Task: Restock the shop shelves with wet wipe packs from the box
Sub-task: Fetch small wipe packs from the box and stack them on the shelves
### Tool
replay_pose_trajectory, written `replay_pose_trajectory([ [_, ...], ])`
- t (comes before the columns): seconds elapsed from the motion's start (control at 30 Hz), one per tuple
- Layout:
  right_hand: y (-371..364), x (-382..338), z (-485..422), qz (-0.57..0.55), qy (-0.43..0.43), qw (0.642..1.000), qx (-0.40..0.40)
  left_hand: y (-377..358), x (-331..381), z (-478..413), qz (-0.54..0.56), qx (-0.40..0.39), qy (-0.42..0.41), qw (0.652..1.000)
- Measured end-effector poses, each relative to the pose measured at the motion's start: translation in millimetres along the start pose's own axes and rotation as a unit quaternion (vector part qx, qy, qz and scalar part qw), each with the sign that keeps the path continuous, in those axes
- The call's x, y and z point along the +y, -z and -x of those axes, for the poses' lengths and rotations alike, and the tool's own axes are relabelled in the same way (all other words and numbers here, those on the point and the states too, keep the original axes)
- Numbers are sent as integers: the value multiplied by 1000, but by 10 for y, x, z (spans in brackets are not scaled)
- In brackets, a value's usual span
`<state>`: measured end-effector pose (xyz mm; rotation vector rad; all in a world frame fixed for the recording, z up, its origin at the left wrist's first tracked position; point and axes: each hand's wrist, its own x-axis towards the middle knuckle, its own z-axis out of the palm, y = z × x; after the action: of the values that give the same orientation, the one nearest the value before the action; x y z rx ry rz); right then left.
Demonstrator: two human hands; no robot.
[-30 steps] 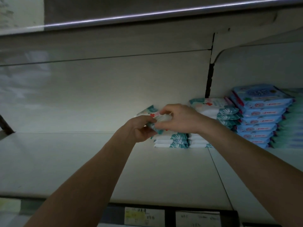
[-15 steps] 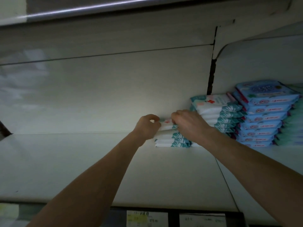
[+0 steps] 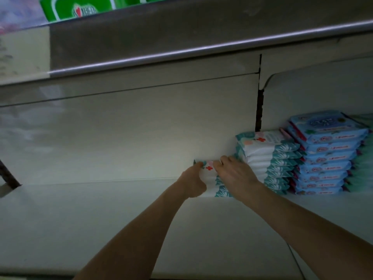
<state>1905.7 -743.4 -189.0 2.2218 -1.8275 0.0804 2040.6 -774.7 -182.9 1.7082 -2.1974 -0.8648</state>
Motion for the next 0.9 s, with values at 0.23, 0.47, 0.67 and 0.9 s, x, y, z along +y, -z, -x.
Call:
replay_pose_trajectory([
  [0.23,-48,24,29,-15,16,996,90,2,7,-26,-230,91,-18,969],
  [0.47,-51,29,-37,-27,-10,997,74,-16,53,-45,-244,111,-27,963],
  [0.67,31,85,20,-48,17,999,18,166,24,-34,-15,-2,12,1000],
  [0.9,-53,132,-42,-67,15,997,46,139,33,-27,-101,46,-4,994],
])
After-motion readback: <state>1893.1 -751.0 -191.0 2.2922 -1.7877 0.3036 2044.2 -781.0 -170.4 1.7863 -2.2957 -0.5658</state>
